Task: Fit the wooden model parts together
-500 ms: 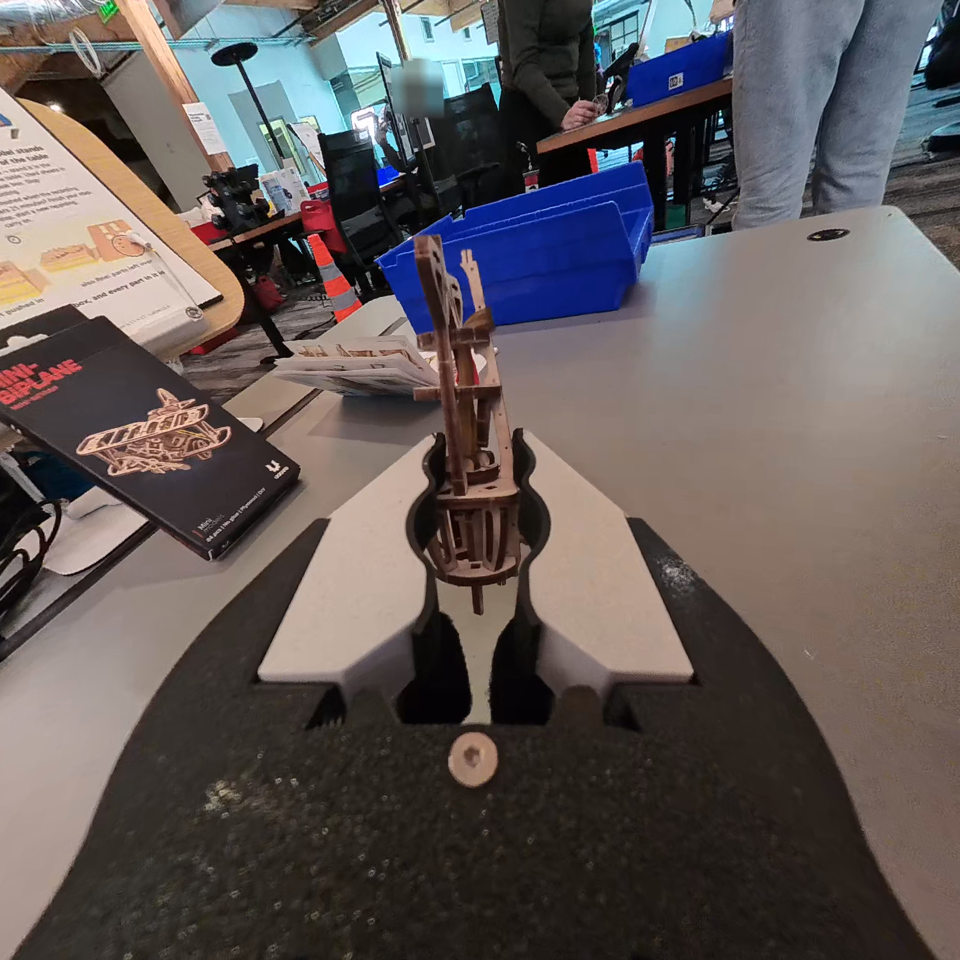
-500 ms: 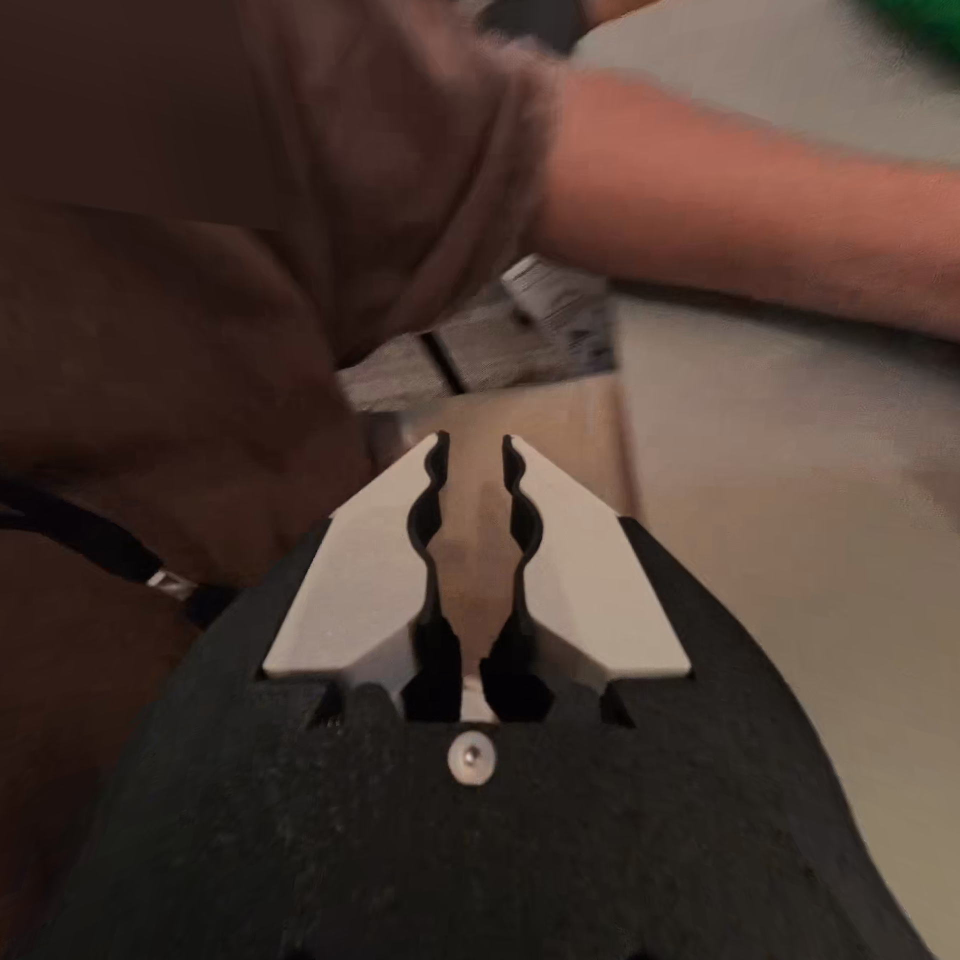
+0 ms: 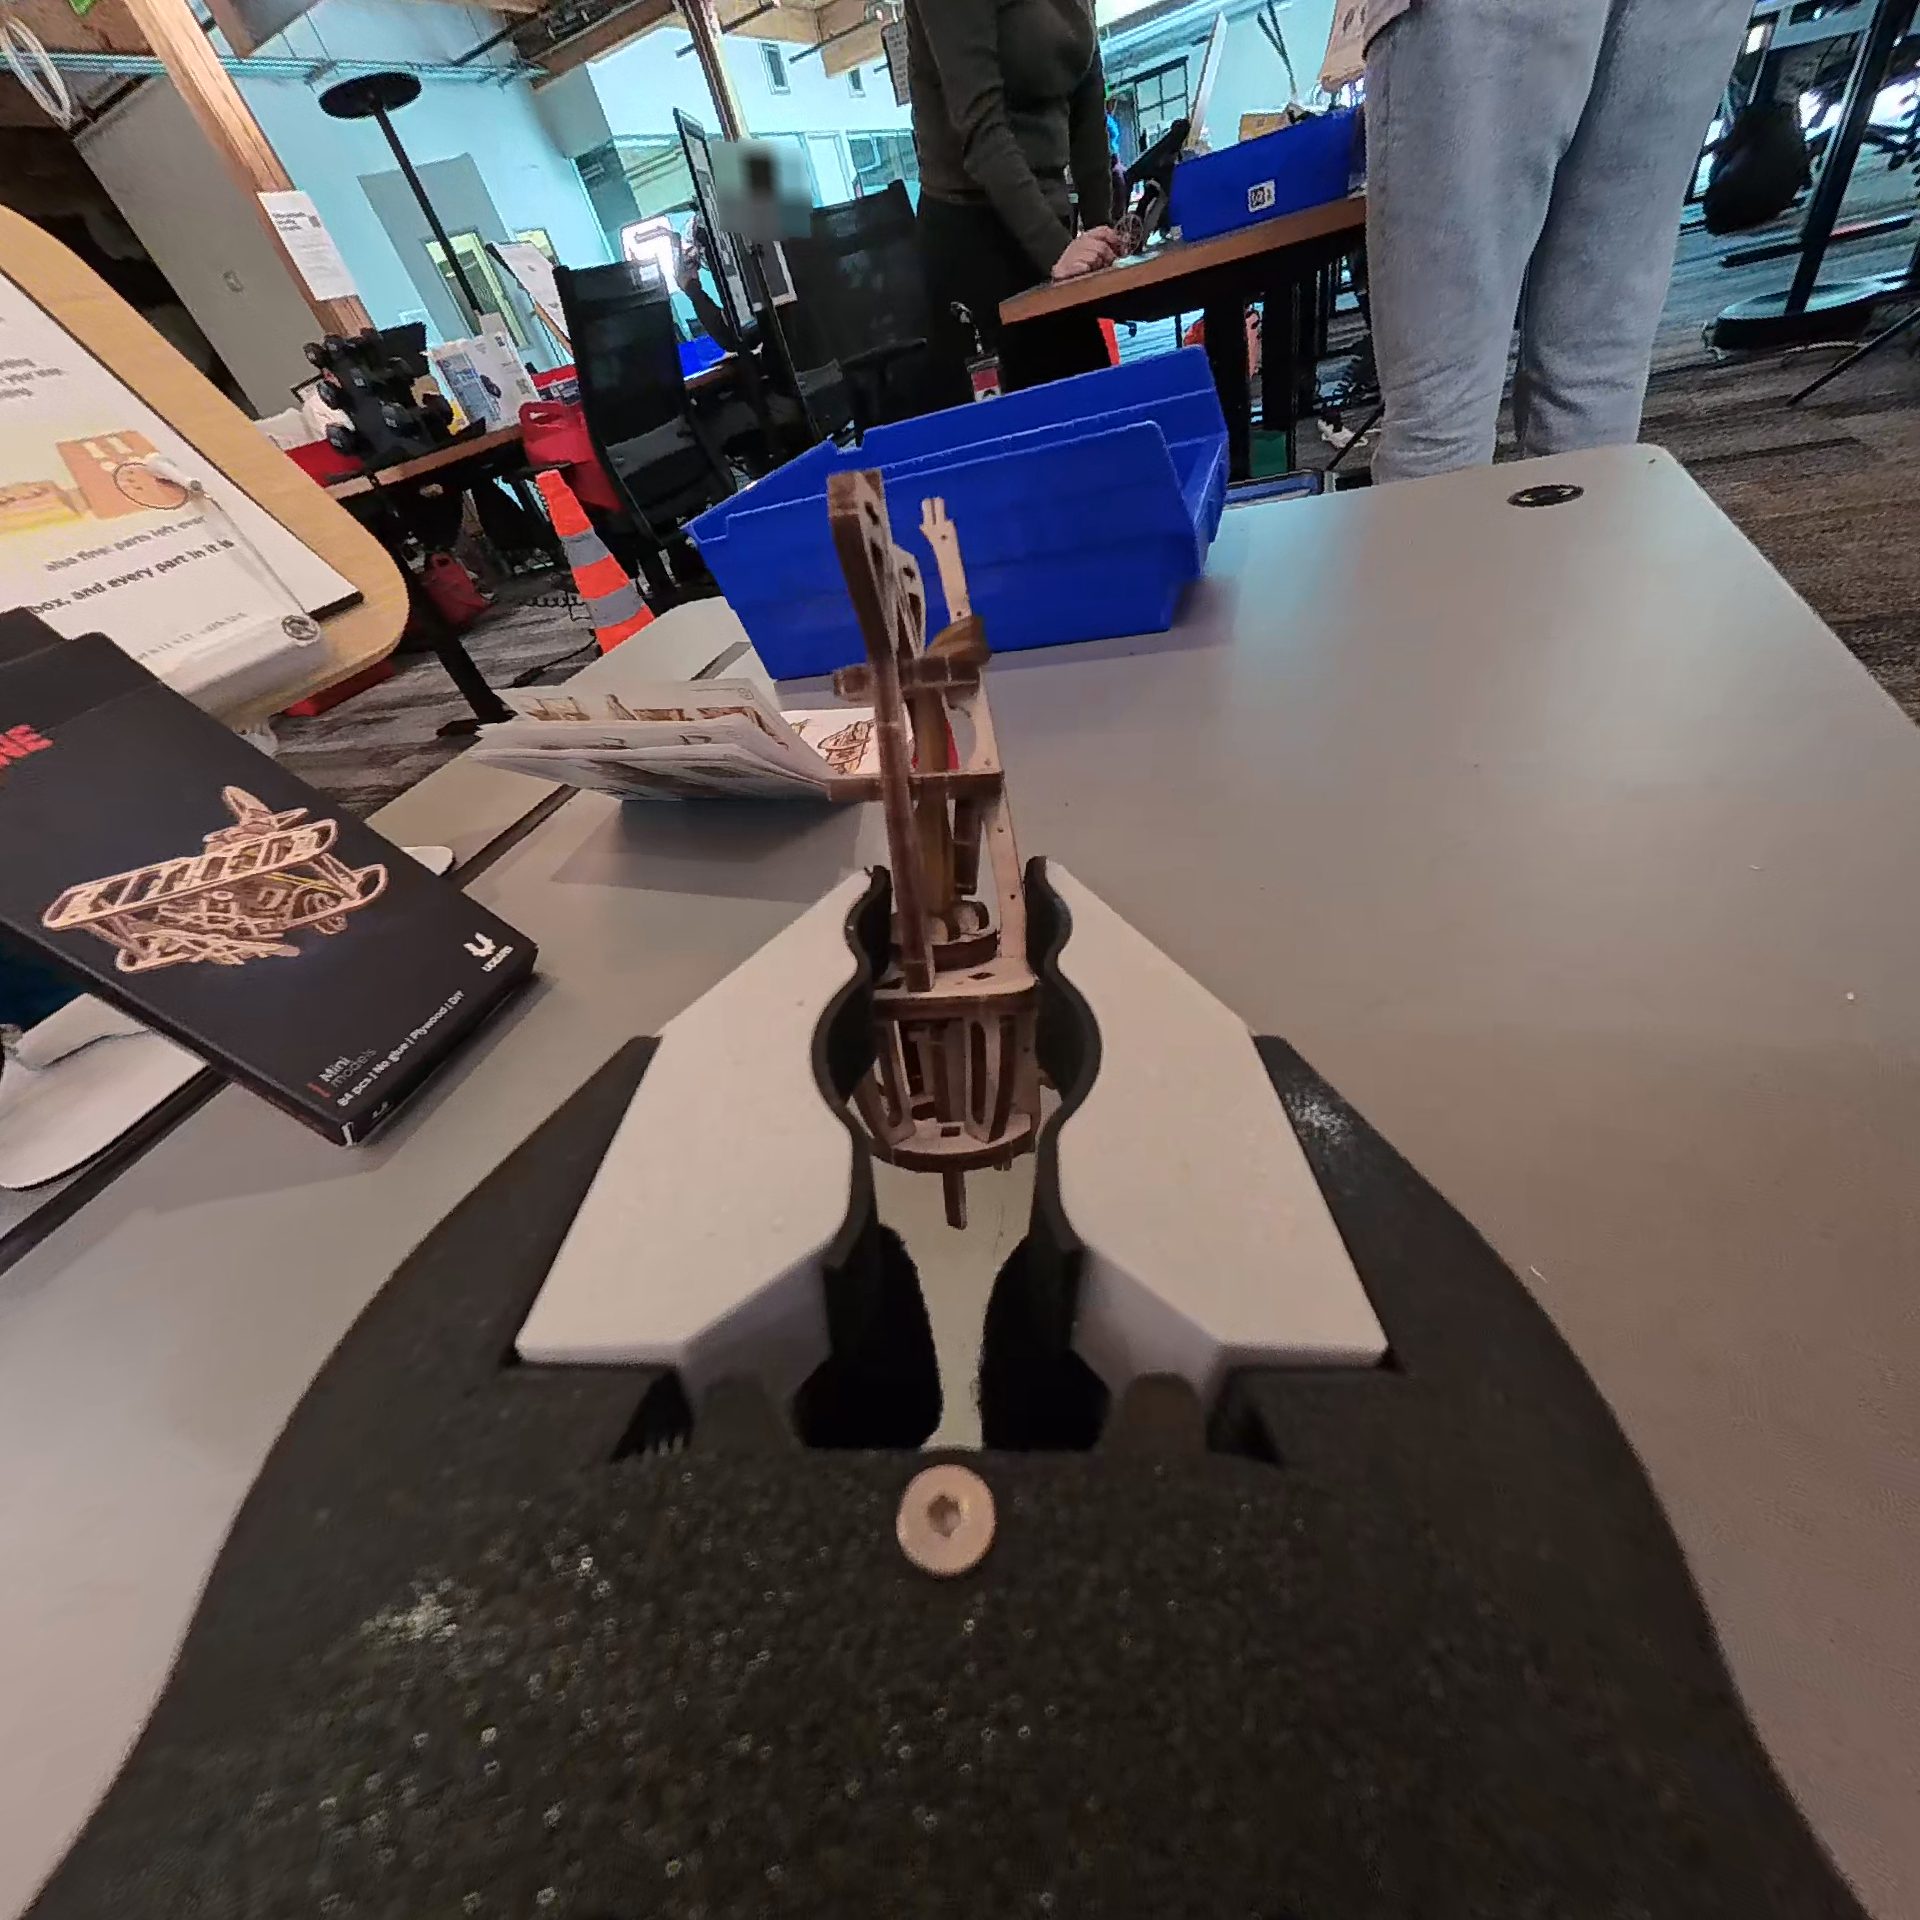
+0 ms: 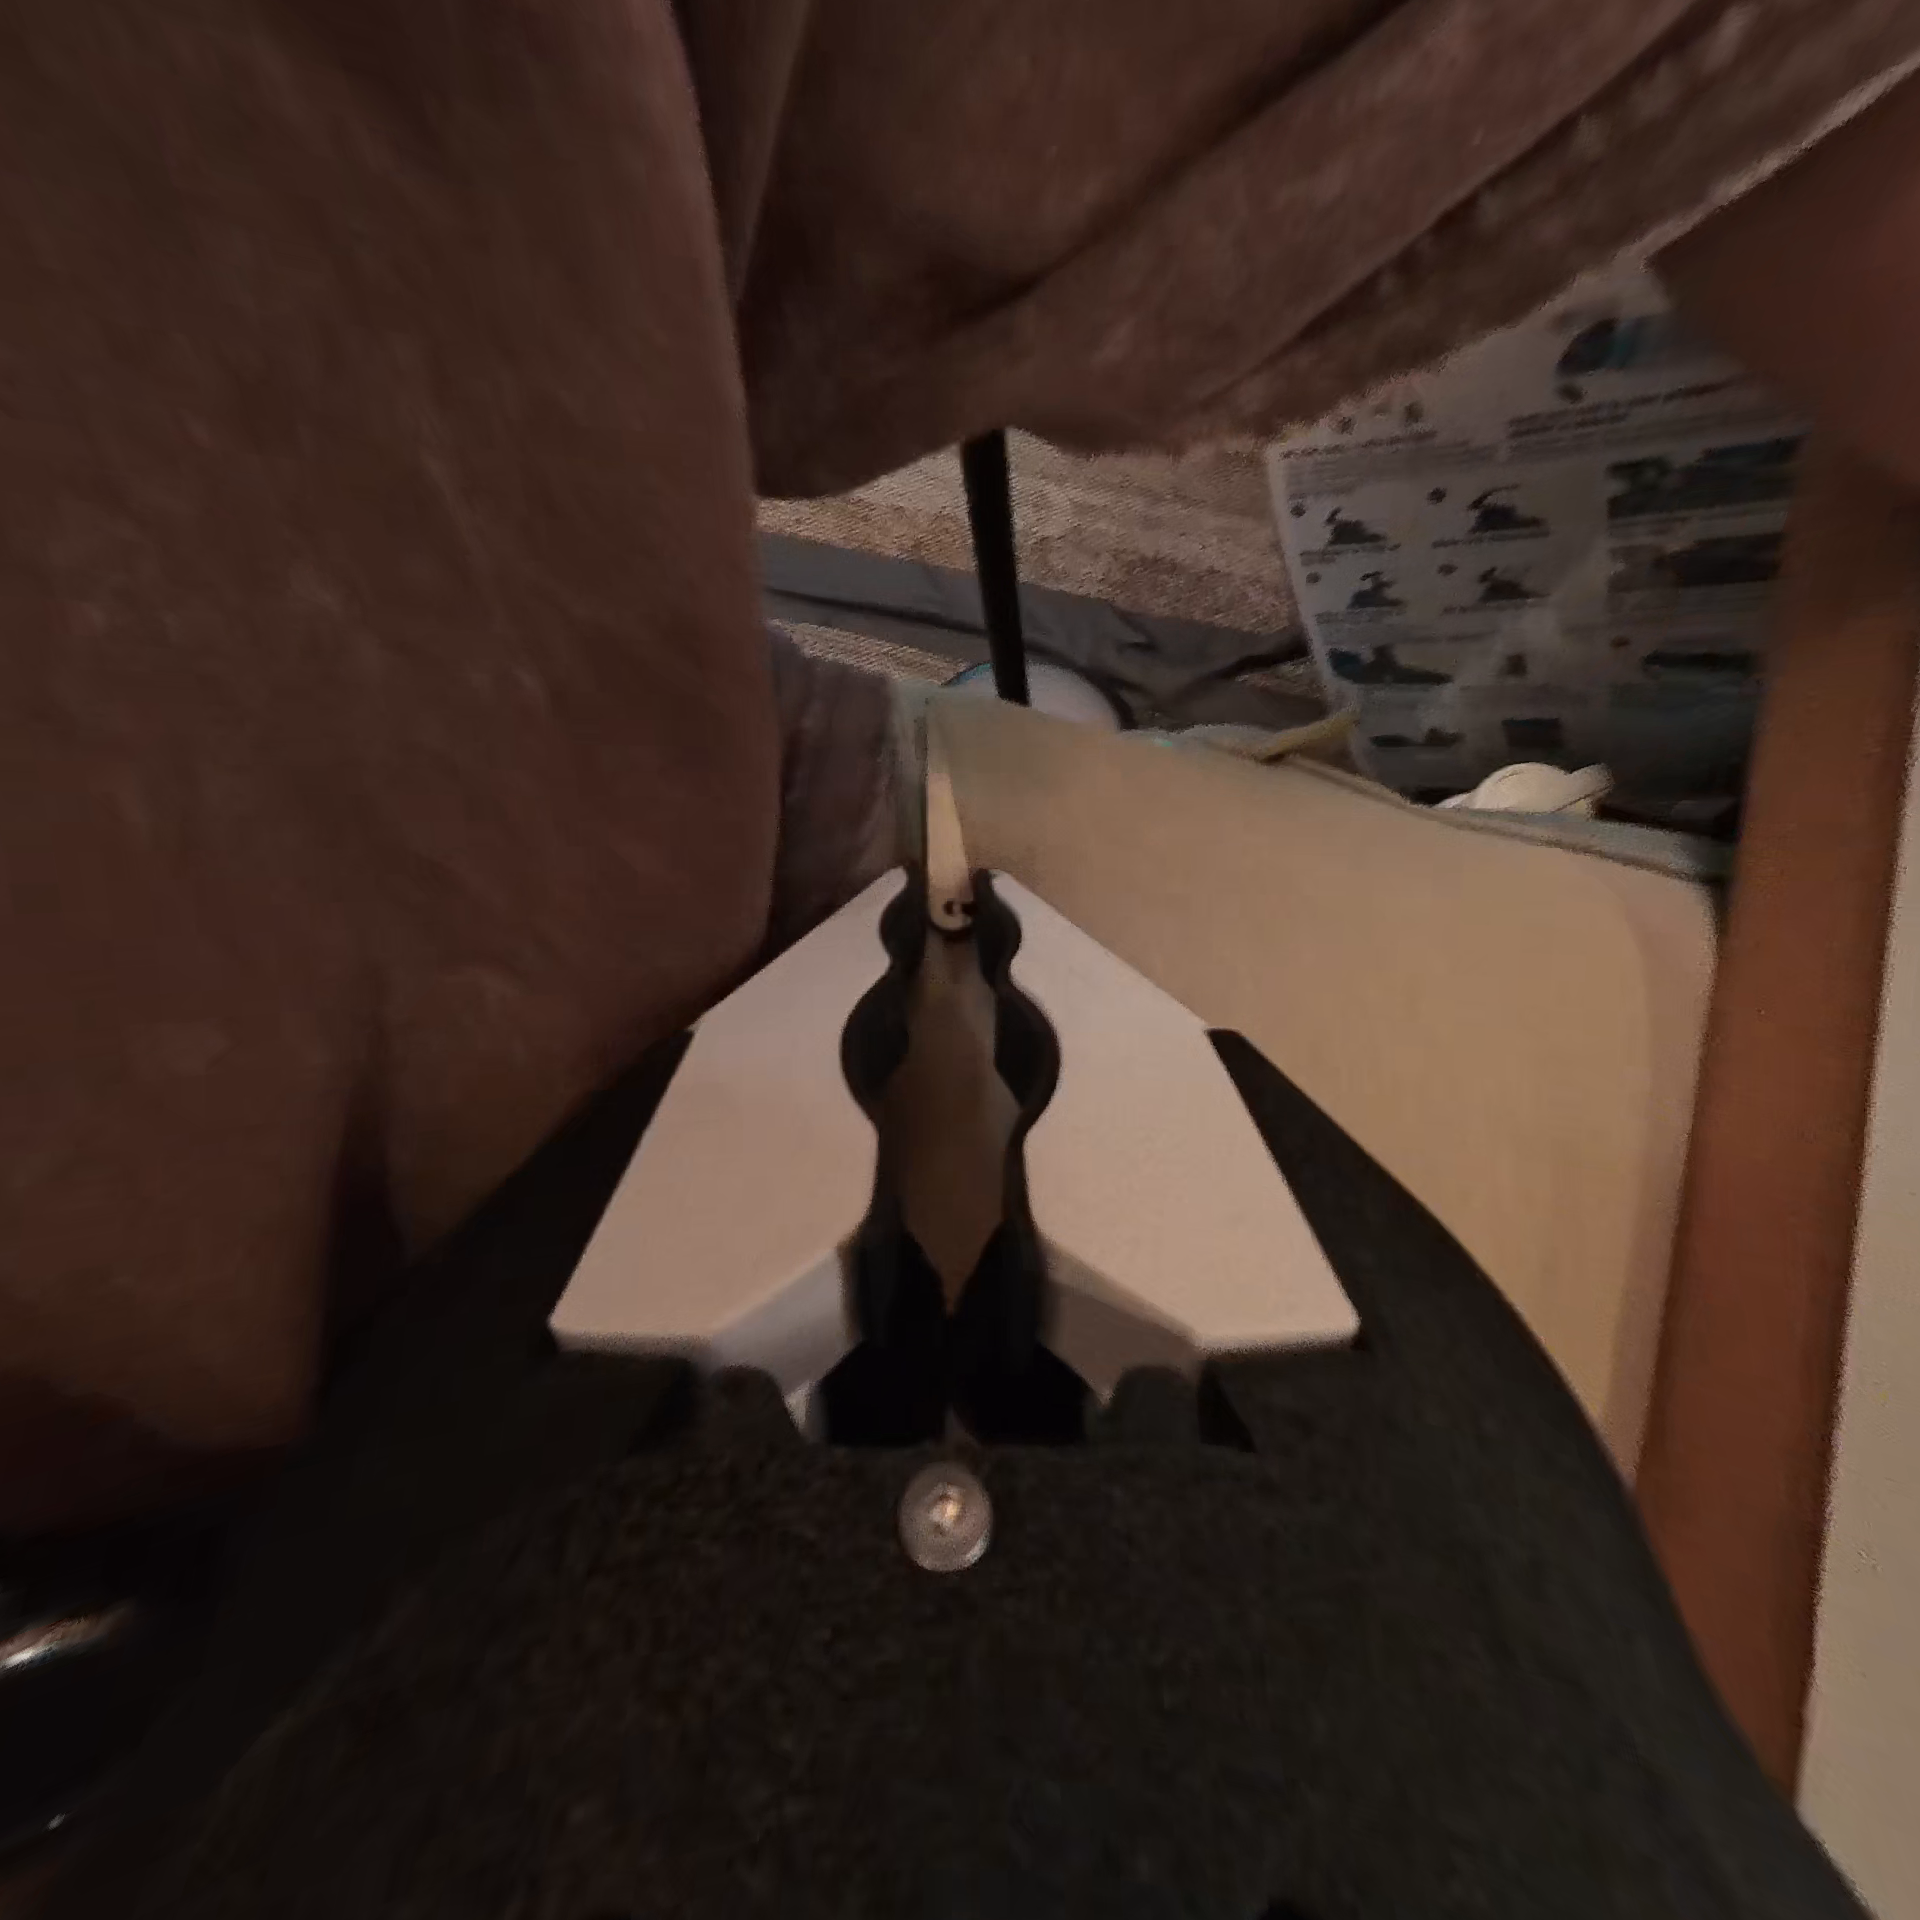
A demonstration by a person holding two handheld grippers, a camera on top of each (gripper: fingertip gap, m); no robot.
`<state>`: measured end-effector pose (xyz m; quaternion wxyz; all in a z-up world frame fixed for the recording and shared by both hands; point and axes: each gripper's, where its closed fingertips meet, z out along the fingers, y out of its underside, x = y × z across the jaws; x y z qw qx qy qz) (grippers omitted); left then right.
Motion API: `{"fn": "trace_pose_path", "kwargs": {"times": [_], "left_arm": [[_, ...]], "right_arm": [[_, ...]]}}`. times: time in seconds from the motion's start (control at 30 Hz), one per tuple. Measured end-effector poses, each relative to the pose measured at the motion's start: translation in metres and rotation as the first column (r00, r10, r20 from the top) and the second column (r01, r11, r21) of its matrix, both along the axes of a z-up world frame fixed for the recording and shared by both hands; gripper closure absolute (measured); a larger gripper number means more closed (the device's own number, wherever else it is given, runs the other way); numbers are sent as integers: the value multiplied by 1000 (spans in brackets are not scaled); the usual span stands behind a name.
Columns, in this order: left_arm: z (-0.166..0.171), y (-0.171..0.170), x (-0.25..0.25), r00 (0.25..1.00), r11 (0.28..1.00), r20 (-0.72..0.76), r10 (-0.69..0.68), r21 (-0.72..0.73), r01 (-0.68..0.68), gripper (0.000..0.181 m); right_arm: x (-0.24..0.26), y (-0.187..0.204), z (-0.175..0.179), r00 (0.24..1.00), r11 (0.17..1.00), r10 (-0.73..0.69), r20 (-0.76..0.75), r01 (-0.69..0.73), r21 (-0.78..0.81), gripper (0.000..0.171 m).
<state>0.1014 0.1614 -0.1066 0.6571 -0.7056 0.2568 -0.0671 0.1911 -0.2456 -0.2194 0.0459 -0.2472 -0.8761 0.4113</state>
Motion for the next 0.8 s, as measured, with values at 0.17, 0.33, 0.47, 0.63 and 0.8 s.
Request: {"fn": "trace_pose_path", "kwargs": {"times": [0.17,0.33,0.47,0.63,0.8], "left_arm": [[2,0,-5,1000,1000,21,4,3,-4,159],[4,0,-7,997,1000,74,-6,-16,7,159],[4,0,-3,994,999,103,-25,-28,28,159],[7,-8,15,970,989,214,-113,-74,131,159],[6,-2,12,958,989,285,-40,-126,79,159]], "right_arm": [[-17,37,37,979,969,-198,-54,187,-164,163],[-44,205,130,701,692,-690,-178,568,-446,164],[-46,343,150,366,487,-873,-323,704,-517,164],[-57,384,150,206,393,-913,-352,673,-627,164],[-47,392,151,152,361,-922,-356,670,-648,163]]}}
